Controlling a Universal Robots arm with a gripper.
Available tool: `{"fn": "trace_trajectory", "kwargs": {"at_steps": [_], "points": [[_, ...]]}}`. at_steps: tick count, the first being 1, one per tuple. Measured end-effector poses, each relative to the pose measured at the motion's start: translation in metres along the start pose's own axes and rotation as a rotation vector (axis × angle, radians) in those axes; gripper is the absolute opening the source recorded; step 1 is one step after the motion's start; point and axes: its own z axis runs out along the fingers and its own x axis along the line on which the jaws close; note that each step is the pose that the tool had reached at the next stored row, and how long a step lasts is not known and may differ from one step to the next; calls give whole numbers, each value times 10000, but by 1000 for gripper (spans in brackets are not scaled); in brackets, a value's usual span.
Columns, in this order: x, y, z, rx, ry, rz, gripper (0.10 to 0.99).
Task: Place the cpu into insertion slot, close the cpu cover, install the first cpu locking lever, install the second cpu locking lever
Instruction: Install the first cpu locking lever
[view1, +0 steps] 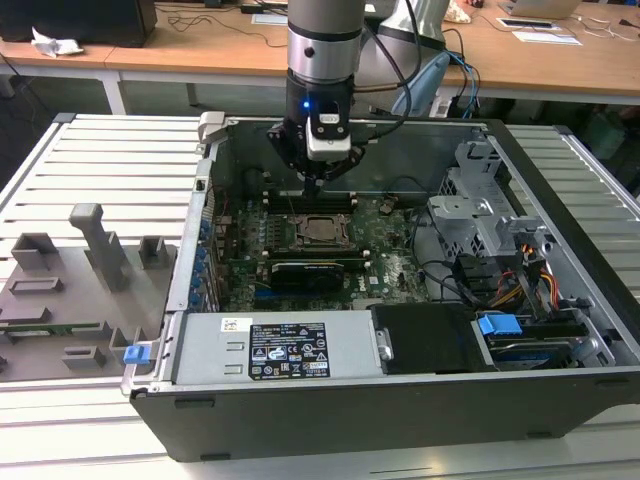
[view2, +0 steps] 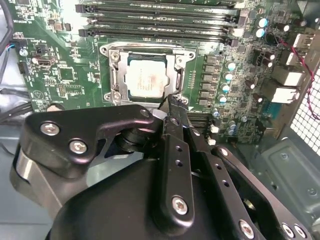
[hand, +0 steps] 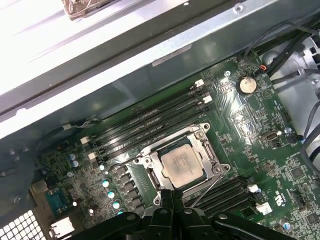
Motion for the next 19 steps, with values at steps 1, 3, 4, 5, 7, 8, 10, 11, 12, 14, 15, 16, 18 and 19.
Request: {"fn": "trace_trajectory", "kwargs": {"at_steps": [1, 3, 4, 5, 7, 8, 10, 11, 12, 14, 15, 16, 18, 19], "points": [[0, 0, -2, 6, 3, -159, 106], [0, -1, -2, 12, 11, -545, 106], [1, -1, -2, 14, 13, -682, 106], [1, -1, -1, 37, 10, -956, 106], [3, -2, -2, 51, 6, -1105, 106], [4, -3, -2, 51, 7, -1145, 106], [8, -4, -2, 53, 10, -1287, 106], [8, -4, -2, 54, 11, -1360, 106], [8, -4, -2, 55, 13, -1450, 106], [8, -5, -2, 57, 16, -1670, 106], [8, -5, -2, 59, 19, -1798, 106], [9, -5, -2, 60, 21, -1901, 106], [9, -5, -2, 62, 24, -2096, 106], [8, -5, -2, 64, 27, -2263, 106]]}}
